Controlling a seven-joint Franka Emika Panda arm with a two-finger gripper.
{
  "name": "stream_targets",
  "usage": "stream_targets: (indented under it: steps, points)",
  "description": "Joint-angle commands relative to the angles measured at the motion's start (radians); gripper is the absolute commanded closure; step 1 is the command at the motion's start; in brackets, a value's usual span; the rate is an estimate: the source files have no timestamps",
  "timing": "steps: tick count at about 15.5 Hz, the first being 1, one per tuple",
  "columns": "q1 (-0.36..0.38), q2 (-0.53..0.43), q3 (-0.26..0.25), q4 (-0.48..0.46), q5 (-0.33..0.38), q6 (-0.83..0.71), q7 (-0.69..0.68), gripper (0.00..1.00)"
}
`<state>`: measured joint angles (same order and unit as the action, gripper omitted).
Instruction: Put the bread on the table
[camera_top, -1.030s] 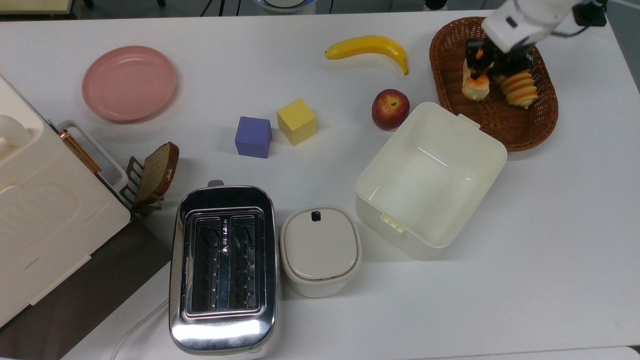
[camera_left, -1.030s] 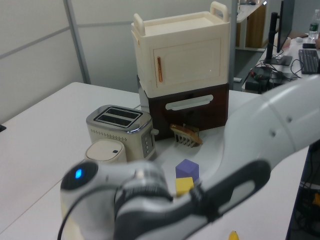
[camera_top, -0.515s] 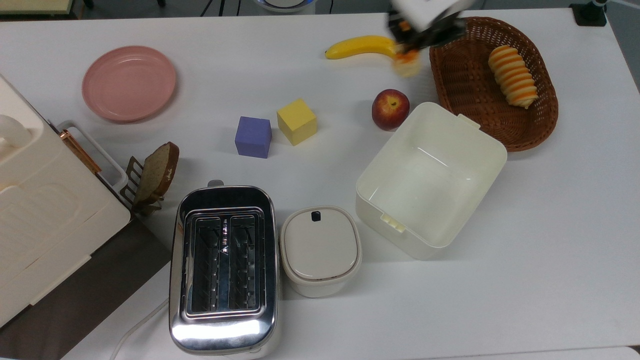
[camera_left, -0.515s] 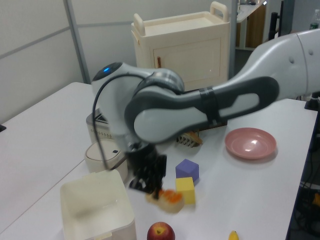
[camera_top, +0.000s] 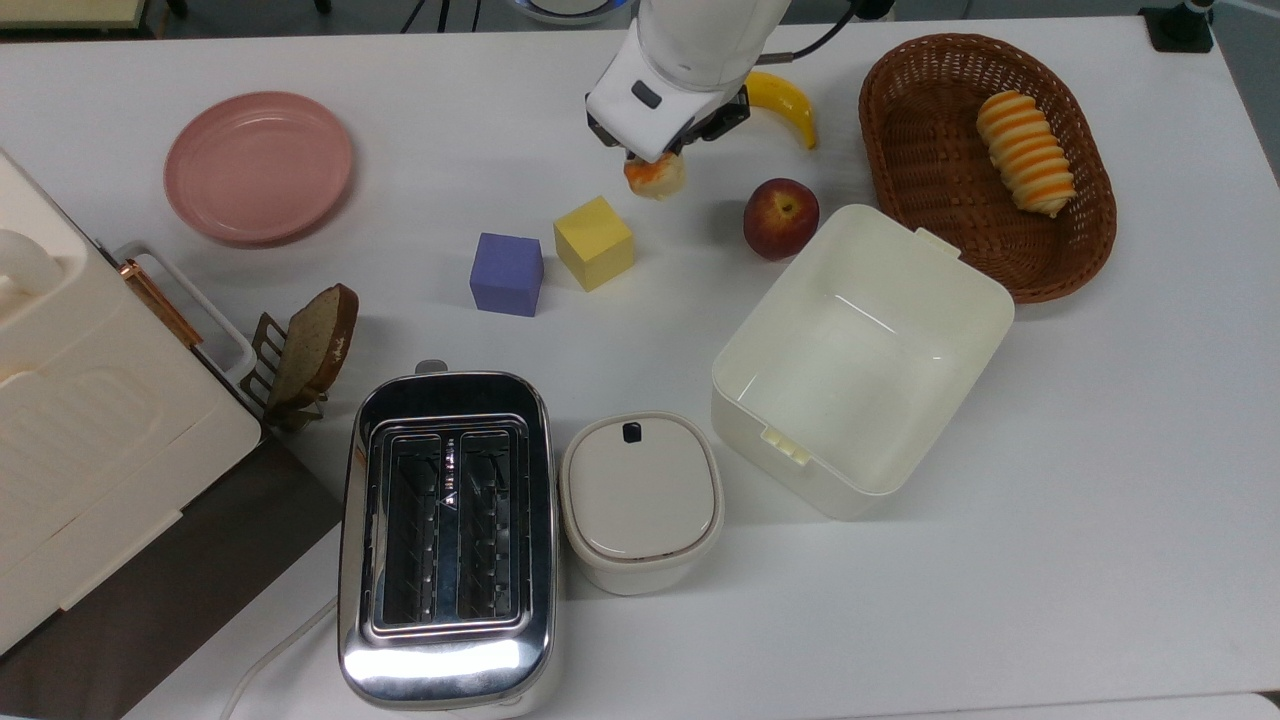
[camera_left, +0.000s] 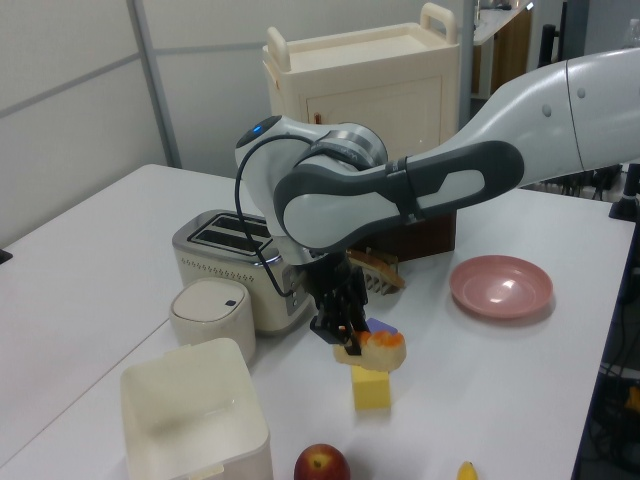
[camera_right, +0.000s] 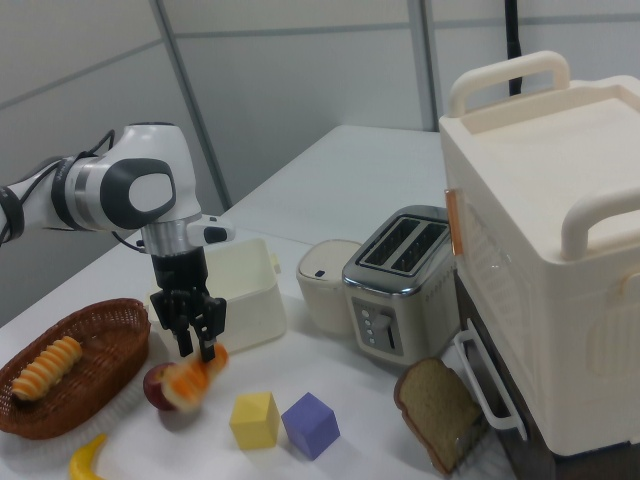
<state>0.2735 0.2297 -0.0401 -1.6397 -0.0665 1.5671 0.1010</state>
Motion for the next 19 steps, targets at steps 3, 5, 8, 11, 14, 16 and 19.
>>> stream_targets:
  steps: [3,5,8,11,14,16,19]
  points:
    - [-0.011,-0.027,0.011,-0.011,-0.021,0.011,-0.001,0.00]
    - [-0.069,-0.055,0.014,0.000,-0.018,-0.001,-0.010,0.00]
    - [-0.207,-0.111,0.026,0.004,-0.010,-0.015,-0.053,0.00]
    - [-0.330,-0.164,0.028,0.004,0.020,-0.009,-0.109,0.00]
    - [-0.366,-0.216,0.014,0.015,0.065,-0.013,-0.095,0.00]
    - [-0.366,-0.237,0.013,0.011,0.071,-0.010,-0.102,0.00]
    - [-0.358,-0.231,0.013,0.011,0.062,-0.013,-0.112,0.00]
